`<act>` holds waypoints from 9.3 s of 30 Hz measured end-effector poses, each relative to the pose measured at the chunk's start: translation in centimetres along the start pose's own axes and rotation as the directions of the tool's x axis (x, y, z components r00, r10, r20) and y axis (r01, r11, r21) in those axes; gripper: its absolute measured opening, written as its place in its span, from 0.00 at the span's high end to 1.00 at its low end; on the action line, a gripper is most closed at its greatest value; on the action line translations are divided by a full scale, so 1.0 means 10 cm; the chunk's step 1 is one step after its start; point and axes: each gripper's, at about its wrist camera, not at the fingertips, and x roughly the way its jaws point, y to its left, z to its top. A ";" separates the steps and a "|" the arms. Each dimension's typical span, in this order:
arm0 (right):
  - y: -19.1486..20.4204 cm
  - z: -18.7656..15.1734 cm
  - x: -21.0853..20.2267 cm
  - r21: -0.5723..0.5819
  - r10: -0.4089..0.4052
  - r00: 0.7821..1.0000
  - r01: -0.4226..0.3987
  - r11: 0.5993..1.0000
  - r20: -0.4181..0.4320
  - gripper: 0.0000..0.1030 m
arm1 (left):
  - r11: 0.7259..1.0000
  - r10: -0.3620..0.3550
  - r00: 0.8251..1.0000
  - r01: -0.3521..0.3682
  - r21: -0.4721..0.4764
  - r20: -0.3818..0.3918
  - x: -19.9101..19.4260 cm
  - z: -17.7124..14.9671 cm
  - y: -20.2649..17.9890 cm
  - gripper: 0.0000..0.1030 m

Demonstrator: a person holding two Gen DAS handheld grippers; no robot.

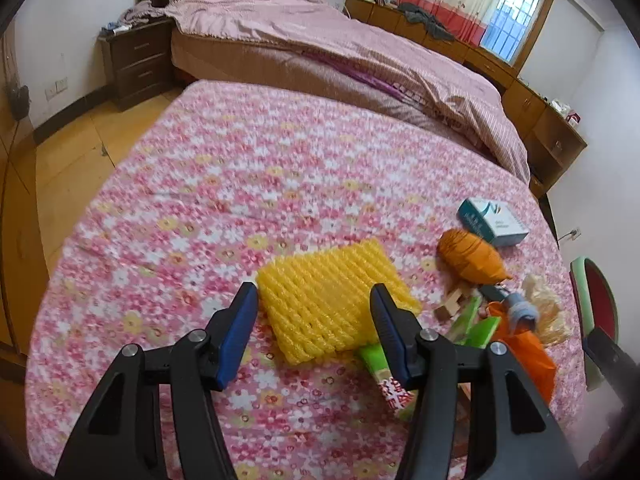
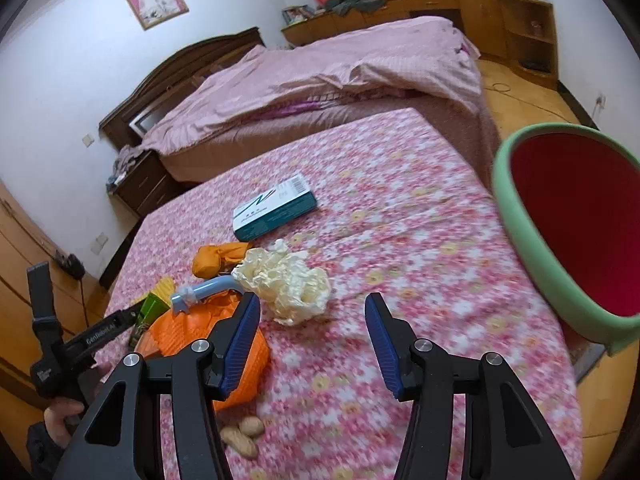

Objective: Collect trash
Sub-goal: 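Grasp the yellow foam net with left tool while right tool grasps crumpled plastic, then carry the foam net and crumpled plastic over the red bucket, then open both tools to drop the items into the bucket, then move both tools back over the remaining trash on the bed, then grasp the green packet with left tool while right tool grasps orange mesh bag, then carry the green packet and orange mesh bag over the red bucket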

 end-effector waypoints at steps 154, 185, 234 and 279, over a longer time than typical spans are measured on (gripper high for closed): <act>-0.72 -0.45 -1.21 0.161 -0.037 0.982 0.007 0.987 0.184 0.60 | 0.977 -0.182 0.965 0.157 0.142 0.191 -1.35 -0.48 -0.88 0.54; -0.53 -0.55 -0.70 0.126 -0.064 0.997 0.059 0.990 0.038 0.61 | 0.997 -0.081 0.995 0.081 -0.004 0.065 -0.39 -0.29 -0.18 0.52; 0.39 -0.52 0.13 0.019 0.161 0.984 -0.160 0.987 -0.073 0.92 | 0.974 -0.209 0.961 0.221 -0.047 0.182 -1.02 -0.57 0.23 0.96; -1.25 -0.13 -1.88 0.203 -0.112 0.915 0.034 0.979 0.388 0.94 | 0.812 -0.518 0.855 0.480 0.333 0.028 -1.39 -0.54 -2.36 0.96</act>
